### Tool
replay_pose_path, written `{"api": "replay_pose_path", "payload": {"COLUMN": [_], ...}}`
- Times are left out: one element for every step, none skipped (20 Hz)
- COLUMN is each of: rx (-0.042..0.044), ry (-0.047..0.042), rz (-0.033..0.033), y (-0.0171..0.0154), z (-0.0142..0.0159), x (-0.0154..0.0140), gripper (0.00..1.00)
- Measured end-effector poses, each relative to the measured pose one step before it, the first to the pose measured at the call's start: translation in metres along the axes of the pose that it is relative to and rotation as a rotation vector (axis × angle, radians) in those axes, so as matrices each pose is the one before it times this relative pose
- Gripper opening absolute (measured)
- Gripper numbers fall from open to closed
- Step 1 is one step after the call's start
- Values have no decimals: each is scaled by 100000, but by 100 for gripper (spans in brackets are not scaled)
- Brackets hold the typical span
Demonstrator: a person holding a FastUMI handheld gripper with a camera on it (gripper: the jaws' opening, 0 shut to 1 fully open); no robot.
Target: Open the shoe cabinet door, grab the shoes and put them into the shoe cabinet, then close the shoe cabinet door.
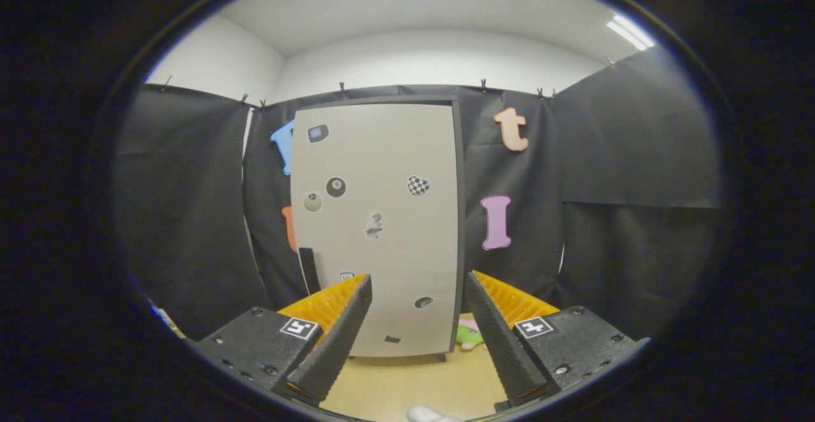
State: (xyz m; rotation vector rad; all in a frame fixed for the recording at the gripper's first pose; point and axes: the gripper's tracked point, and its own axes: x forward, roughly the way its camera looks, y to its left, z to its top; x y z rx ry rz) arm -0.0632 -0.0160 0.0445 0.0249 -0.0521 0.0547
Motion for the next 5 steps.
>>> {"api": "replay_pose_path", "payload": {"rx": [115,-115,-148,-126,17], "ry": [-76,57,129,-39,-127], "rz": [88,-144,-208,-276,-127], "y": [-101,-78,-177,-44,-53], "z": [30,-32,-158,-38,-63], "x": [92,103,51,-5,15], "gripper": [97,97,97,97,97]}}
